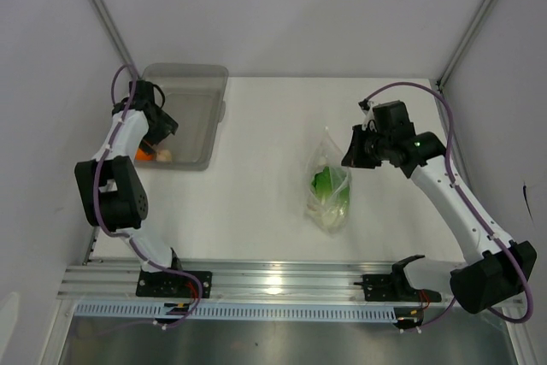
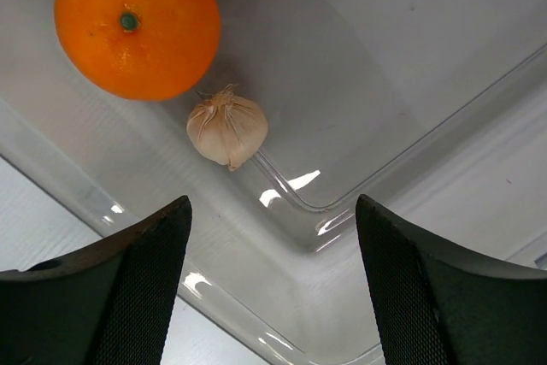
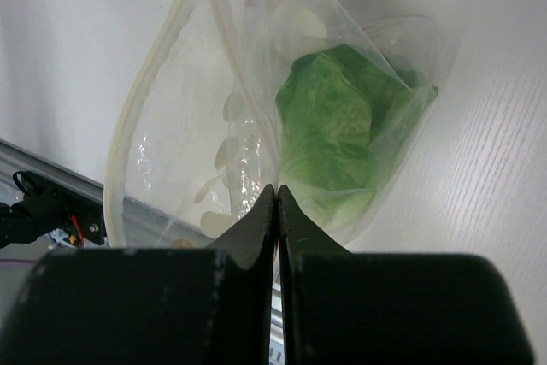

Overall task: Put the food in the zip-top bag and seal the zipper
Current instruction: Adjust the zipper food storage bag at the center of the board, then pick up the fake vegetable from the bin.

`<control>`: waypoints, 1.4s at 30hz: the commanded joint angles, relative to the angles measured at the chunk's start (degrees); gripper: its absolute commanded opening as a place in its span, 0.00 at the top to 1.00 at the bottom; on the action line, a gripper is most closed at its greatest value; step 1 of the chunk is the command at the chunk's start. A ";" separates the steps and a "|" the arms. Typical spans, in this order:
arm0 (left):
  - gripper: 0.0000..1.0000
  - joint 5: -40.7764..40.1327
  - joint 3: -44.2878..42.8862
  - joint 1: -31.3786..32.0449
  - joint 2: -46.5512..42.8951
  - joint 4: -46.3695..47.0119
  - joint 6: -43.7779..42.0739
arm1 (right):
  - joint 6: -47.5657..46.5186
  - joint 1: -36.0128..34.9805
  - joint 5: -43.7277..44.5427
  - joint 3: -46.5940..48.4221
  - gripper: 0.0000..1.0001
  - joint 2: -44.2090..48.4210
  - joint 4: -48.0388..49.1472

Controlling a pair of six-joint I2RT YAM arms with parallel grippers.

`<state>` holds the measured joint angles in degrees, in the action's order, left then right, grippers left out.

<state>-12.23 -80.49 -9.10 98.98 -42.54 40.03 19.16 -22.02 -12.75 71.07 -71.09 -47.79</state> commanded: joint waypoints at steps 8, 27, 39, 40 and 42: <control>0.23 -0.43 -4.33 -0.65 6.14 -2.63 3.65 | -1.93 -0.22 -1.13 2.76 1.00 1.04 0.06; 0.35 -3.50 -5.21 -1.97 10.44 -3.33 5.76 | -1.67 -0.13 -0.34 2.41 1.00 2.53 -0.29; 0.50 -6.05 -5.56 -1.97 13.17 -4.04 6.55 | -1.41 -0.22 -0.96 2.41 1.00 2.54 0.42; 0.52 -6.23 -5.64 -1.88 13.26 -4.04 6.55 | -1.49 -0.30 -1.04 2.50 1.00 2.54 0.42; 0.52 -6.32 -5.56 -1.97 13.43 -4.21 6.46 | -1.40 -0.39 -0.87 2.67 1.00 2.88 0.33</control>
<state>-16.56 -83.99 -10.52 111.87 -45.98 45.15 18.31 -22.02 -13.04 71.29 -69.71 -48.12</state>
